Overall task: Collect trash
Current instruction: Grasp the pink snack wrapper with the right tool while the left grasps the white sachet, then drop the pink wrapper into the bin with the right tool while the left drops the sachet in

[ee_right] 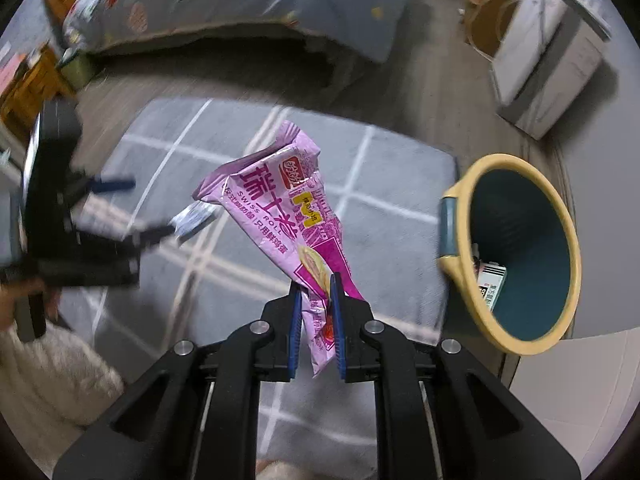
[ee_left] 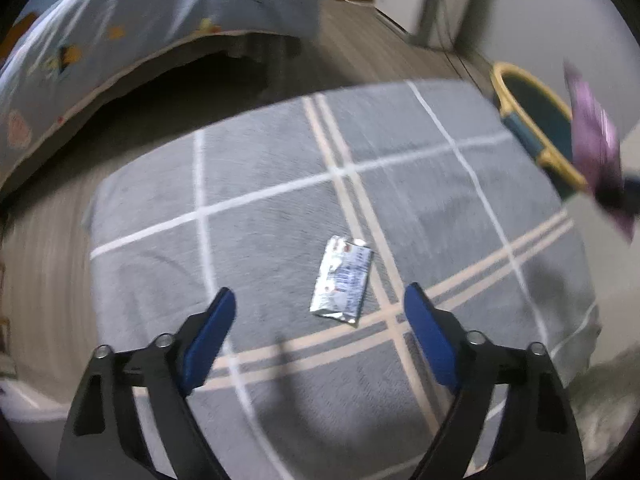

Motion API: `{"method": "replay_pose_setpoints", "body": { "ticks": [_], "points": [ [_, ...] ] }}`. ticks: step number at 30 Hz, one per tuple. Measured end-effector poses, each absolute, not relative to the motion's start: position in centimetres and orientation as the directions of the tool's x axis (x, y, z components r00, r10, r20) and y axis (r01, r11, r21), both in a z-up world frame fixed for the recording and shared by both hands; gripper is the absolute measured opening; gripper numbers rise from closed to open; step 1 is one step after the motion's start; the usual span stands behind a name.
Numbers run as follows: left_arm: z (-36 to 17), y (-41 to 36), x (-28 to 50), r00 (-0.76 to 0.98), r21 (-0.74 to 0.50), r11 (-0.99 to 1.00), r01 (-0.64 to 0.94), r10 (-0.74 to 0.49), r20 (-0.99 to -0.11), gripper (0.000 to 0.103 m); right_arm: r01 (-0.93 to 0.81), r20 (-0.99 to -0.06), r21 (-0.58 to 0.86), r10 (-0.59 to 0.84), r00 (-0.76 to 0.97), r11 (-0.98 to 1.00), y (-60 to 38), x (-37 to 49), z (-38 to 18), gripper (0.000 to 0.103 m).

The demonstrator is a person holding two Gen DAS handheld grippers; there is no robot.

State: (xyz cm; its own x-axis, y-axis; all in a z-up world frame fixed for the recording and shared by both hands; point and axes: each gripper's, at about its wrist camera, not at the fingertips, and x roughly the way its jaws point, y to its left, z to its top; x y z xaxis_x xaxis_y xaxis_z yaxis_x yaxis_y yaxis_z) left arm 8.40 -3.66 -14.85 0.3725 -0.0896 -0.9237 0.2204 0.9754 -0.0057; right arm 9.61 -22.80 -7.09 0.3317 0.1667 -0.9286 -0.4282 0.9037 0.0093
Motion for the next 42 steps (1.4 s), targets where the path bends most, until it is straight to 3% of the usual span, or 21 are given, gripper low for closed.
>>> {"method": "replay_pose_setpoints", "body": {
  "ticks": [2,4,8,9,10,26,42],
  "points": [
    [-15.8,-4.1,8.7,0.354,0.006,0.973,0.231,-0.079,-0.932,0.077,-0.381,-0.925,0.071,0.204,0.321,0.922,-24.0,10.7,-7.5,0.013],
    [-16.8,-4.2,9.0,0.333,0.004,0.972,0.233,-0.076,-0.94,0.064,-0.355,-0.922,0.099,0.22,0.318,0.929,-25.0,11.3,-7.6,0.013],
    [-18.0,-4.4,9.8,0.318,0.007,0.972,0.234,-0.07,-0.945,0.051,-0.322,-0.914,0.129,0.239,0.329,0.938,-26.7,12.6,-7.2,0.013],
    [-18.1,-4.4,9.9,0.318,0.007,0.971,0.238,-0.071,-0.945,0.038,-0.313,-0.912,0.137,0.243,0.331,0.94,-26.9,12.6,-7.2,0.013],
    [-18.2,-4.5,10.0,0.319,0.01,0.97,0.243,-0.07,-0.945,0.032,-0.303,-0.909,0.146,0.249,0.335,0.942,-27.4,12.9,-7.0,0.013],
    [-12.2,-11.0,10.5,0.451,0.093,0.923,0.374,-0.094,-0.888,0.031,-0.137,-0.85,0.205,0.246,0.466,0.969,-36.4,15.7,-3.3,0.013],
    [-8.6,-27.3,14.4,0.45,-0.003,0.794,0.607,-0.347,-0.823,0.031,0.159,-0.893,0.226,0.139,0.428,0.961,-49.3,17.8,-7.8,0.013]
  ]
}}
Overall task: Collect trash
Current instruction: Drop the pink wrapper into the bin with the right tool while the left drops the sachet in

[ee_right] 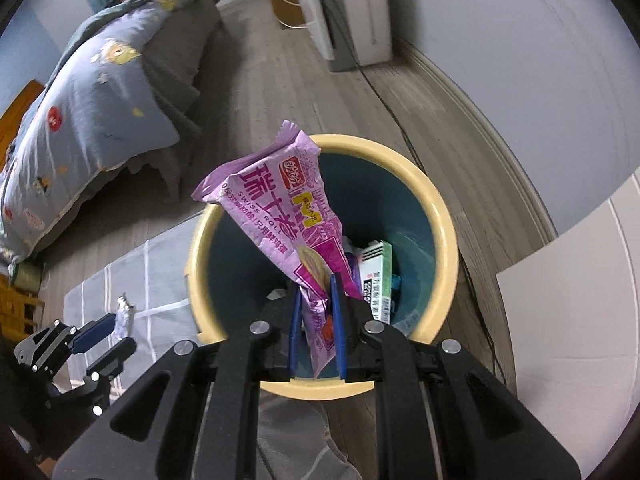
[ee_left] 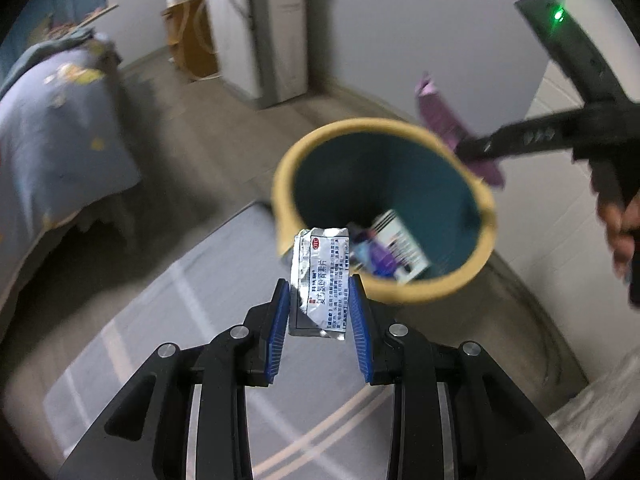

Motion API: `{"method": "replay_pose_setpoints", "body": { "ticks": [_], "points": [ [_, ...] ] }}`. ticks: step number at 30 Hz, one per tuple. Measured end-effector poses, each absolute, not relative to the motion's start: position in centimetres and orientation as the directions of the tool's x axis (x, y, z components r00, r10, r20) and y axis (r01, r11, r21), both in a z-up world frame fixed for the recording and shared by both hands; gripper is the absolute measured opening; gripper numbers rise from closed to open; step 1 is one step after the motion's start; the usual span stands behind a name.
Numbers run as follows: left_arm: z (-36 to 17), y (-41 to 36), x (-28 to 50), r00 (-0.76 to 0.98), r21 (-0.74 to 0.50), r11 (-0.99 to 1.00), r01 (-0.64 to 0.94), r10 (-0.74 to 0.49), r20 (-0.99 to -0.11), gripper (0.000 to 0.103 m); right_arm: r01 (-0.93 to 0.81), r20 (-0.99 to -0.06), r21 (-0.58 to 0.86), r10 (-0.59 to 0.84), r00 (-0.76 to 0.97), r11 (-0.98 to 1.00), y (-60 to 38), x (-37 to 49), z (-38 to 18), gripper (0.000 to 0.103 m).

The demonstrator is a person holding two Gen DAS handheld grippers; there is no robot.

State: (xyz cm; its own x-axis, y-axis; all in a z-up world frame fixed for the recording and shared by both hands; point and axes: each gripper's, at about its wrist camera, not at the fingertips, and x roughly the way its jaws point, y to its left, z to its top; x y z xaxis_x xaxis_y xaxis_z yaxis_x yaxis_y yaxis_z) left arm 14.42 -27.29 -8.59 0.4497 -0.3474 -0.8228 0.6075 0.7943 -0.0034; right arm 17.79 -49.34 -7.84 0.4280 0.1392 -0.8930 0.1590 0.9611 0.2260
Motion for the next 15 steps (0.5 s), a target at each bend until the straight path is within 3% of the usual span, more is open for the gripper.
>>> {"method": "replay_pose_setpoints", "body": {
  "ticks": [8,10,12,13,15],
  "points": [
    [-9.7,-32.6,15.9,0.462,0.039,0.75,0.66,-0.365,-0.808,0.034,0.199,-0.889,0.272,0.166,0.426,0.941,-51.2,18.7,-9.4,0.014],
    [-9.4,-32.8,15.8,0.476,0.036,0.752,0.659,-0.379,-0.793,0.049,0.198,-0.878,0.298,0.187,0.441,0.934,-51.4,19.0,-9.2,0.015],
    [-8.9,-32.7,15.6,0.495,0.033,0.757,0.653,-0.393,-0.775,0.064,0.188,-0.866,0.313,0.198,0.459,0.931,-51.5,18.8,-8.7,0.03],
    [-8.7,-32.6,15.5,0.502,0.035,0.759,0.65,-0.395,-0.769,0.068,0.184,-0.863,0.312,0.197,0.465,0.932,-51.5,18.7,-8.5,0.045],
    [-8.4,-32.2,15.3,0.505,0.034,0.766,0.641,-0.389,-0.77,0.068,0.181,-0.863,0.299,0.184,0.471,0.937,-51.6,18.5,-8.3,0.049]
  ]
}}
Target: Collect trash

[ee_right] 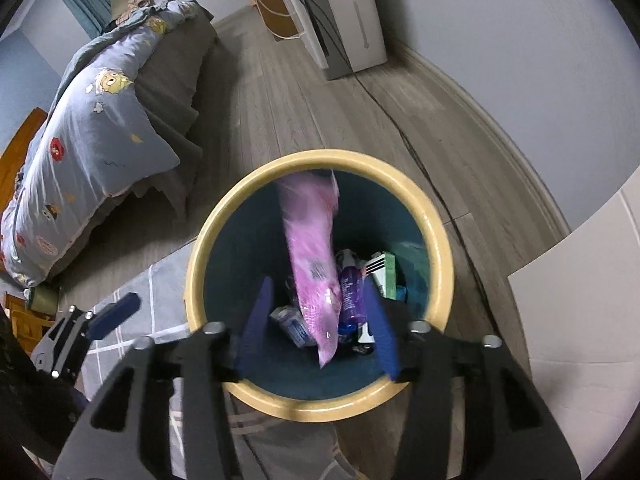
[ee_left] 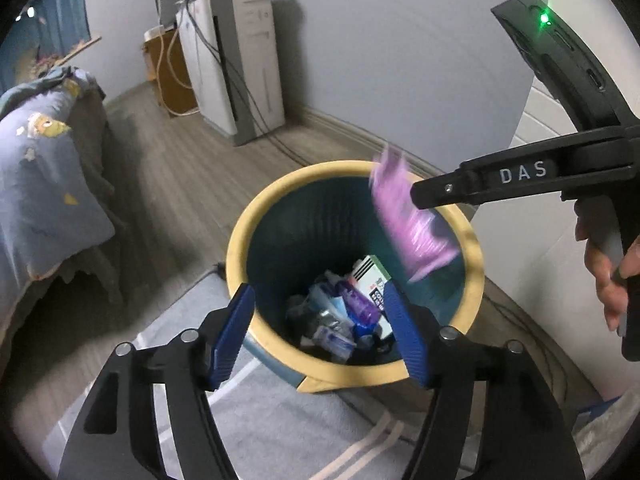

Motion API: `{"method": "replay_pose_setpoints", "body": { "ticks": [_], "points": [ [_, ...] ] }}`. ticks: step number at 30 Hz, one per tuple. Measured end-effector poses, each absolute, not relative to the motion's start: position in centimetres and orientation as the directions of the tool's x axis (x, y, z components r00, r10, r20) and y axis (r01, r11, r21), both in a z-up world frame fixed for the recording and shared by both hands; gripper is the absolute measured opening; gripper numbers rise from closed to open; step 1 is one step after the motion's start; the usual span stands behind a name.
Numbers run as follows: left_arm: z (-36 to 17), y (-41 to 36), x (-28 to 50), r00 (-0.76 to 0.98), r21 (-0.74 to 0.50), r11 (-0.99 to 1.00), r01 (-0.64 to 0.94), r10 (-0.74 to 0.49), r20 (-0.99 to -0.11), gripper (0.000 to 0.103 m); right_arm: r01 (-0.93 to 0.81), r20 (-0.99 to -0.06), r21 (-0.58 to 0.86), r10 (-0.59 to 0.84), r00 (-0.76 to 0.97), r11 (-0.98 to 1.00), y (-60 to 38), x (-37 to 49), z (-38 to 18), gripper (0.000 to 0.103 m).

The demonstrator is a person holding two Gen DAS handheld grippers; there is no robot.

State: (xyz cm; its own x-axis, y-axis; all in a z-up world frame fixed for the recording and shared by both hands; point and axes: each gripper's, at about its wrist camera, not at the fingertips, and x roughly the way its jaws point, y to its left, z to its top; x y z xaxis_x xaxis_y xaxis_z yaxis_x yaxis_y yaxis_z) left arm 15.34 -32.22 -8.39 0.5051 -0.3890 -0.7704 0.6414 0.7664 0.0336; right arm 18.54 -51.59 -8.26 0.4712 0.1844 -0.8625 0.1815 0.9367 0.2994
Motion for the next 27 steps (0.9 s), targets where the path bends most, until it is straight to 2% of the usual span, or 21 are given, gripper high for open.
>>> {"method": "replay_pose_setpoints", "body": {
  "ticks": [2,3,7,14,22,27],
  "points": [
    [-7.7,-31.3,15.1,0.505,0.013,0.779,0.627,-0.394,-0.768,0.068,0.18,-0.865,0.292,0.18,0.468,0.939,-51.7,18.3,-8.0,0.05],
    [-7.3,-31.0,14.8,0.506,0.004,0.784,0.62,-0.396,-0.766,0.071,0.178,-0.869,0.282,0.172,0.464,0.943,-51.6,18.0,-7.9,0.053],
    [-5.4,-28.9,14.0,0.51,-0.046,0.814,0.579,-0.405,-0.759,0.093,0.17,-0.876,0.255,0.152,0.458,0.952,-50.8,16.5,-7.0,0.064],
    [-3.0,-26.0,11.4,0.543,-0.015,0.87,0.493,-0.321,-0.776,0.097,0.131,-0.865,0.202,0.114,0.489,0.971,-47.9,11.9,-3.8,0.086],
    [-1.0,-24.0,8.6,0.599,-0.01,0.896,0.444,-0.305,-0.74,0.098,0.142,-0.847,0.205,0.103,0.522,0.968,-46.9,7.4,-2.1,0.086],
    [-1.5,-23.8,8.2,0.607,-0.005,0.904,0.428,-0.292,-0.739,0.098,0.165,-0.83,0.204,0.081,0.552,0.965,-47.1,6.4,-1.2,0.086]
  ]
}}
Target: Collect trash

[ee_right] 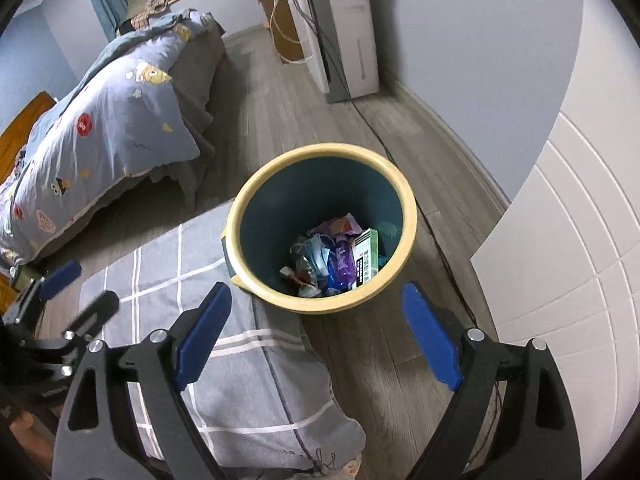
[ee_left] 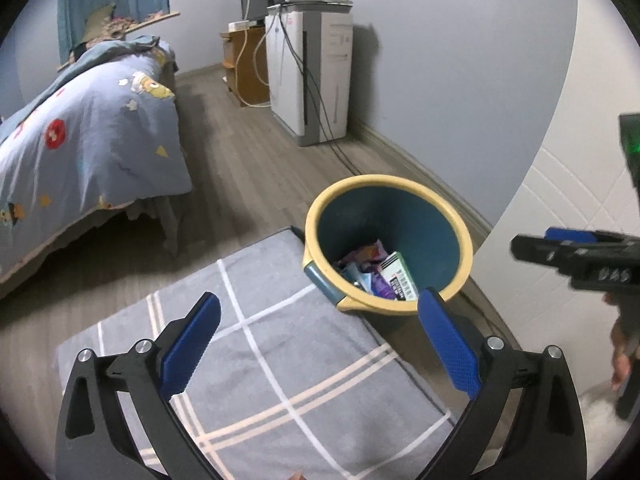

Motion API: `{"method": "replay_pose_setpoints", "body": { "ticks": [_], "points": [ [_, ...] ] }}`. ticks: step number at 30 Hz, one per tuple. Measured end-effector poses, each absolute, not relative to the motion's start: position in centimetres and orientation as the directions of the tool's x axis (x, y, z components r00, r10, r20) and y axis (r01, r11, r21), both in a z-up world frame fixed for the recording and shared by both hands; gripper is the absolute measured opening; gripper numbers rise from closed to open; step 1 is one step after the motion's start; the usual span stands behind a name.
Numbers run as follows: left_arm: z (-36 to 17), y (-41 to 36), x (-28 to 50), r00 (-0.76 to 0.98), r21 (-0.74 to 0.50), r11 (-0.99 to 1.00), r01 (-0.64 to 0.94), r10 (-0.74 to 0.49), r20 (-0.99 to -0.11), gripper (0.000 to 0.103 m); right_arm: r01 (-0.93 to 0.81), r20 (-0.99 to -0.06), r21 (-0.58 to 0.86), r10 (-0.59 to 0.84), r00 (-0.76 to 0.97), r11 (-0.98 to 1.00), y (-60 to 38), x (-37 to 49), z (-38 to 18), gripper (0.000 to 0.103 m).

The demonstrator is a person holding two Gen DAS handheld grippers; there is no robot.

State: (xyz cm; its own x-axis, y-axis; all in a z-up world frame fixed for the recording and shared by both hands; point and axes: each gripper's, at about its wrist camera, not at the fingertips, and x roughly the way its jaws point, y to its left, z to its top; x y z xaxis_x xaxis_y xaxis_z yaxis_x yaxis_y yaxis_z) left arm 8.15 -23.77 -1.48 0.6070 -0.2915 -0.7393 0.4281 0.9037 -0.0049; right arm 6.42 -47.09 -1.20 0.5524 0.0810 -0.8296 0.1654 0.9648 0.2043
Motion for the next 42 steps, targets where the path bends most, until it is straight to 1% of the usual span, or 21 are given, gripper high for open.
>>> {"method": "replay_pose_setpoints", "body": {
  "ticks": [4,16,42],
  "points": [
    [-2.2,-24.0,8.2,0.599,0.006,0.903,0.431,-0.28,-0.75,0.098,0.157,-0.827,0.195,0.076,0.557,0.968,-46.8,6.2,-1.1,0.086],
    [-1.9,-23.4,8.1,0.618,0.012,0.91,0.415,-0.272,-0.737,0.098,0.138,-0.821,0.152,0.047,0.57,0.979,-46.2,5.8,-0.6,0.086],
    [-2.1,-24.0,8.0,0.612,0.017,0.907,0.422,-0.271,-0.743,0.098,0.144,-0.826,0.159,0.052,0.562,0.977,-46.3,5.9,-0.8,0.086]
  ]
}}
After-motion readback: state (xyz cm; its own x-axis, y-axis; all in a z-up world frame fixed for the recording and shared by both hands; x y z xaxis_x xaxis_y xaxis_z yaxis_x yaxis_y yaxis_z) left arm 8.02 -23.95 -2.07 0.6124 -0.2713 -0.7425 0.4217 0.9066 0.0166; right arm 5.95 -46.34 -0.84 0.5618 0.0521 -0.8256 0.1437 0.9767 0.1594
